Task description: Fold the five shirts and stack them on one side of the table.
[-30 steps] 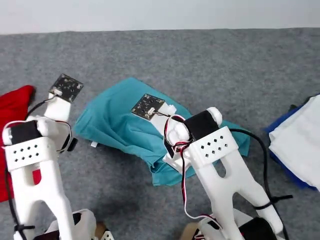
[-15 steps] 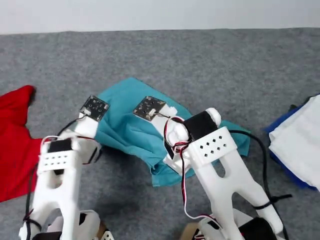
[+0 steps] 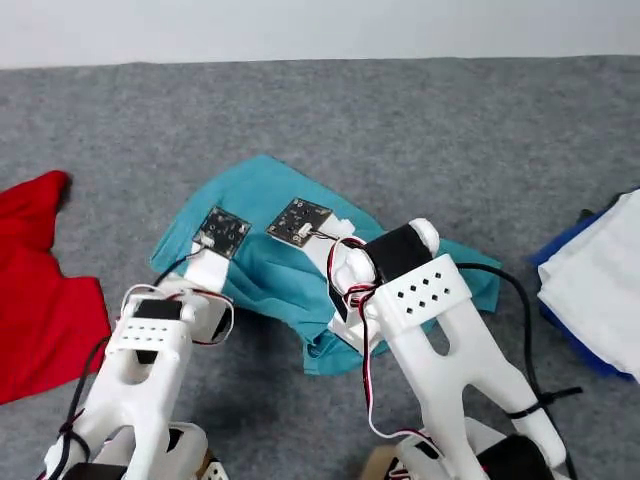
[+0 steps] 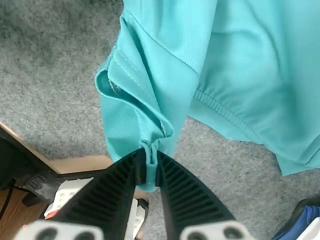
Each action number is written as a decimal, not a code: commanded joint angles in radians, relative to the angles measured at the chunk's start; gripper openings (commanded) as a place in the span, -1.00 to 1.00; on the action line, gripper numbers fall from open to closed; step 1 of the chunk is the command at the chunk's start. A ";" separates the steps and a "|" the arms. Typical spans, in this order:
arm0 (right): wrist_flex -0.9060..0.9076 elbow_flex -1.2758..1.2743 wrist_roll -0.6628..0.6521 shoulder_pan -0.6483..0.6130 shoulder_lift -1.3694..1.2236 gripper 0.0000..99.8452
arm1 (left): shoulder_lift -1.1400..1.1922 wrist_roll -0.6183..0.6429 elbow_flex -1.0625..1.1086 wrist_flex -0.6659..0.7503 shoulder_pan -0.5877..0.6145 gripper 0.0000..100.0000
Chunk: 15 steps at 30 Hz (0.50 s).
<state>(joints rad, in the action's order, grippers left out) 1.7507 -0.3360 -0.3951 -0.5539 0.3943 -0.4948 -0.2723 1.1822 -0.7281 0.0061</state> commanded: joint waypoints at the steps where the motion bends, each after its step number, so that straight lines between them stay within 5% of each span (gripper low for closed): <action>1: 0.036 0.011 0.009 0.016 0.039 -0.98 | -0.015 0.009 -0.004 0.018 -0.009 -0.94; 15: 0.038 0.109 0.008 0.036 0.041 -0.98 | -0.023 0.003 0.068 0.144 -0.002 -0.94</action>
<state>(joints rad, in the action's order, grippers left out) 1.7507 -0.2839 -0.3951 -0.5508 0.3943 -0.4948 -0.2723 1.2559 -0.6068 0.0000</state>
